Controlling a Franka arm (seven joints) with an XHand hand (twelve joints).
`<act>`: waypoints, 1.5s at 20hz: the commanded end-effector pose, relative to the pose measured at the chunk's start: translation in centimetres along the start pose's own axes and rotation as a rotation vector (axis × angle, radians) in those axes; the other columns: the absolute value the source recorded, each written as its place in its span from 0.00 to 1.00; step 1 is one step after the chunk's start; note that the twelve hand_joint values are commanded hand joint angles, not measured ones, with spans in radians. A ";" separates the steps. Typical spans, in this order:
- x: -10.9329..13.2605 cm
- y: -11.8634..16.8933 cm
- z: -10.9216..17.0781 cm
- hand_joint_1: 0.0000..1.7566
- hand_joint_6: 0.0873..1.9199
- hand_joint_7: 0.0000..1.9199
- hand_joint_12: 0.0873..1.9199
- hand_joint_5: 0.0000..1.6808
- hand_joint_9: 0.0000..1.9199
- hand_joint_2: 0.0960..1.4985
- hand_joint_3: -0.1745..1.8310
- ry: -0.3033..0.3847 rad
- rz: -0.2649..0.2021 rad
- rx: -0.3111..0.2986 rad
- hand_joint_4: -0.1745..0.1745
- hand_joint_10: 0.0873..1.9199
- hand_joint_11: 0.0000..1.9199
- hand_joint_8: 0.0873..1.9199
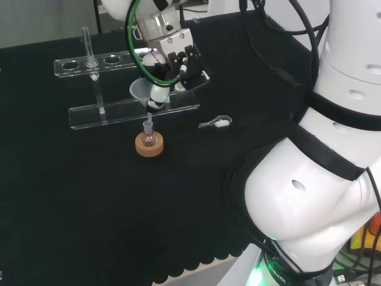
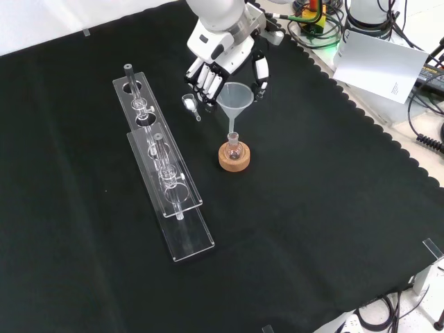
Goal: Place the funnel on the round-bottom flask.
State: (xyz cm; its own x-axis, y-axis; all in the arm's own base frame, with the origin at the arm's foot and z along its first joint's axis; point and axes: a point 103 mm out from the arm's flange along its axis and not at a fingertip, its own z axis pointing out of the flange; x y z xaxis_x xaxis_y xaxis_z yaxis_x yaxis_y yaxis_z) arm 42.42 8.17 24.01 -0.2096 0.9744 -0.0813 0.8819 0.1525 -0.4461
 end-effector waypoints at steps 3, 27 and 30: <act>0.4 -0.1 0.1 0.52 0.45 0.30 0.73 0.33 0.26 0.38 0.48 -0.007 0.012 0.002 0.43 0.29 0.03 0.43; 0.9 0.7 0.8 0.52 0.45 0.30 0.73 0.33 0.26 0.38 0.48 -0.005 -0.005 0.015 0.43 0.29 0.03 0.43; 1.1 0.8 1.0 0.52 0.45 0.30 0.73 0.33 0.26 0.38 0.48 -0.010 -0.005 0.018 0.43 0.29 0.03 0.43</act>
State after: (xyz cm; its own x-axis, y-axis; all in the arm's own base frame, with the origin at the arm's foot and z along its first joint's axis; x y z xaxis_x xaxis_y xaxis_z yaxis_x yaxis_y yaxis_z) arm 42.43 9.01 22.84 -0.2155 0.9729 -0.0836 0.8740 0.1539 -0.4609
